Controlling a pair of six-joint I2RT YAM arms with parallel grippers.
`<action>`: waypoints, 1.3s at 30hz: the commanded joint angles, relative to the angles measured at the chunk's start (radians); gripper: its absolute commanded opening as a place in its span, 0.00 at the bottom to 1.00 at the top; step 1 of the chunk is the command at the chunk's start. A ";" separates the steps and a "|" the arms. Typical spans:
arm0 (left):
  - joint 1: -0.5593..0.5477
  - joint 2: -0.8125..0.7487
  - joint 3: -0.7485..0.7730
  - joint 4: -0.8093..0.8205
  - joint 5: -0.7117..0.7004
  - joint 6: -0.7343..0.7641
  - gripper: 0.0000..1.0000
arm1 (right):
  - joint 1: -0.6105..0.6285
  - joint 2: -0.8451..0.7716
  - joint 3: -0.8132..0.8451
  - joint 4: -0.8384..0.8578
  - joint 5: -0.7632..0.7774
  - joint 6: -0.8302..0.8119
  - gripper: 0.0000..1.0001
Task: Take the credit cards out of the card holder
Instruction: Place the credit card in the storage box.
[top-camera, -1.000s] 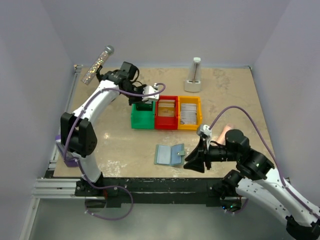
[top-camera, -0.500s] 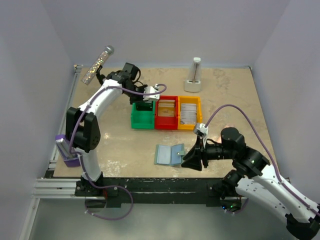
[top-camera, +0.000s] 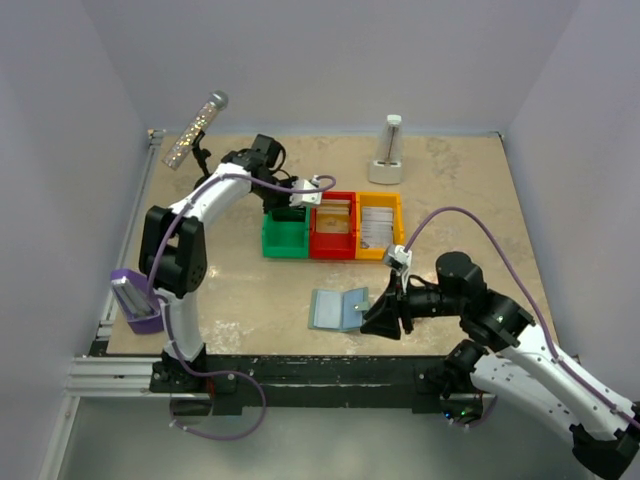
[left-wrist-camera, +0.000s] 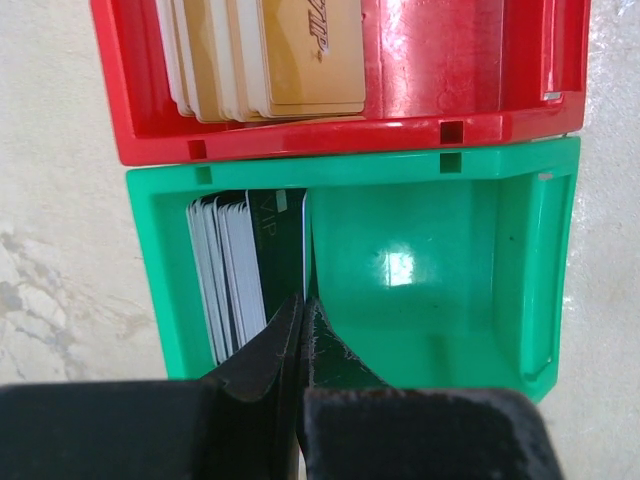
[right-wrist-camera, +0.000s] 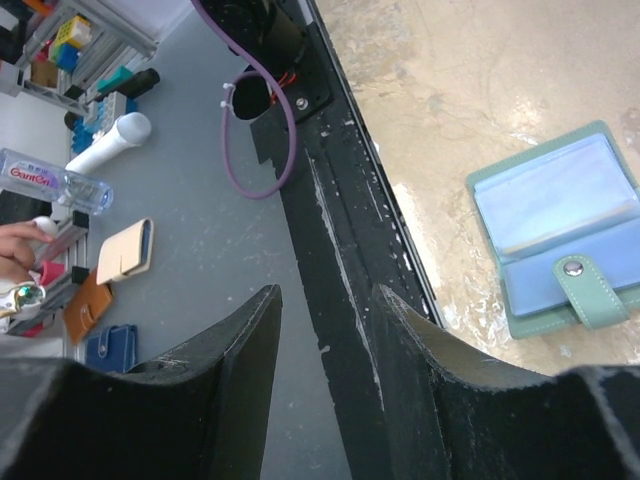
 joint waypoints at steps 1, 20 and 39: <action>0.005 0.012 -0.026 0.052 0.011 0.017 0.00 | 0.001 0.003 0.011 0.040 0.007 0.016 0.46; 0.006 0.061 -0.072 0.156 -0.032 -0.012 0.00 | 0.001 0.044 0.019 0.057 -0.002 0.011 0.46; 0.008 0.058 -0.108 0.197 -0.041 -0.041 0.00 | 0.001 0.077 0.030 0.066 -0.011 0.006 0.46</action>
